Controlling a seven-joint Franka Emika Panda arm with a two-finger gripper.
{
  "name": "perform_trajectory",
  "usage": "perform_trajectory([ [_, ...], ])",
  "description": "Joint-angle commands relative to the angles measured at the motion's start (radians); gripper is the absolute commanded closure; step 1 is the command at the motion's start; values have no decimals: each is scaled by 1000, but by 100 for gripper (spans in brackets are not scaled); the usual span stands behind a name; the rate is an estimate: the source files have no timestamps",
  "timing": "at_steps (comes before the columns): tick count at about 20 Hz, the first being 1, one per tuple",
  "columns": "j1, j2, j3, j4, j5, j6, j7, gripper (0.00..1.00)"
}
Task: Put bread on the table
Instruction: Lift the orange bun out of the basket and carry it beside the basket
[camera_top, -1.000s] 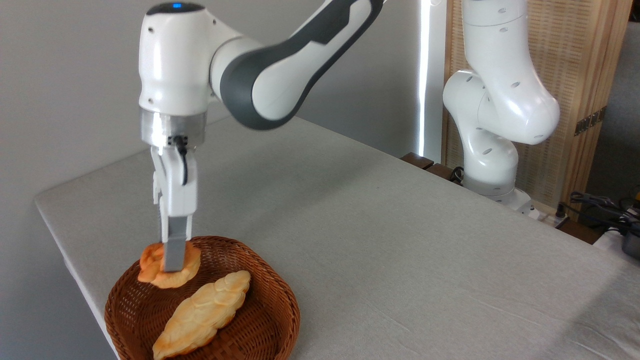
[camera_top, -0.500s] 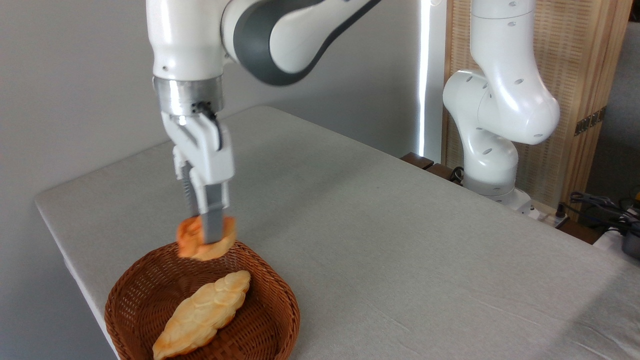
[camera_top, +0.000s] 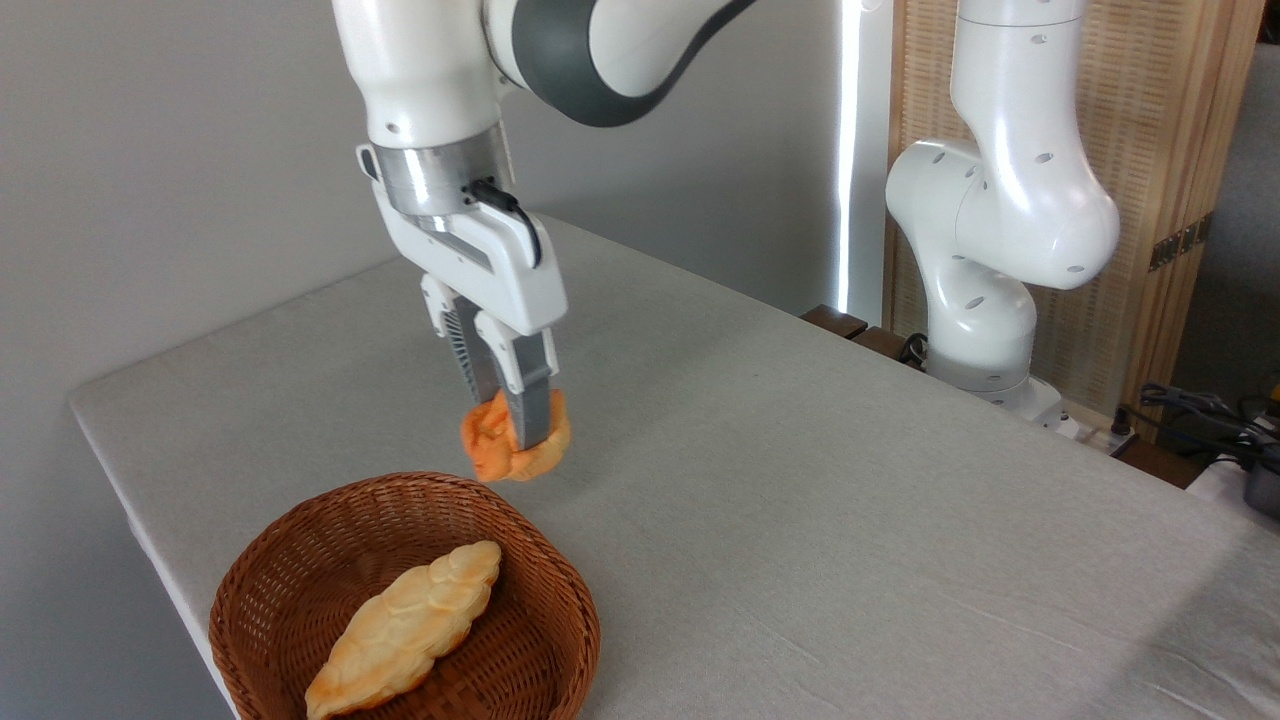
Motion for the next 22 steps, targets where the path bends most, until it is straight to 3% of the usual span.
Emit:
perform_trajectory([
  [1, -13, -40, 6, -68, -81, -6, -35, 35],
  [2, -13, -37, 6, -72, -99, -6, -35, 35],
  [8, -29, -22, -3, -86, -93, -6, -26, 25],
  [11, -39, -3, -3, -86, -92, -4, -26, 0],
  [15, -62, 24, -5, -86, -89, 8, -24, 0],
  [22, -63, 27, -5, -85, -89, 8, -24, 0],
])
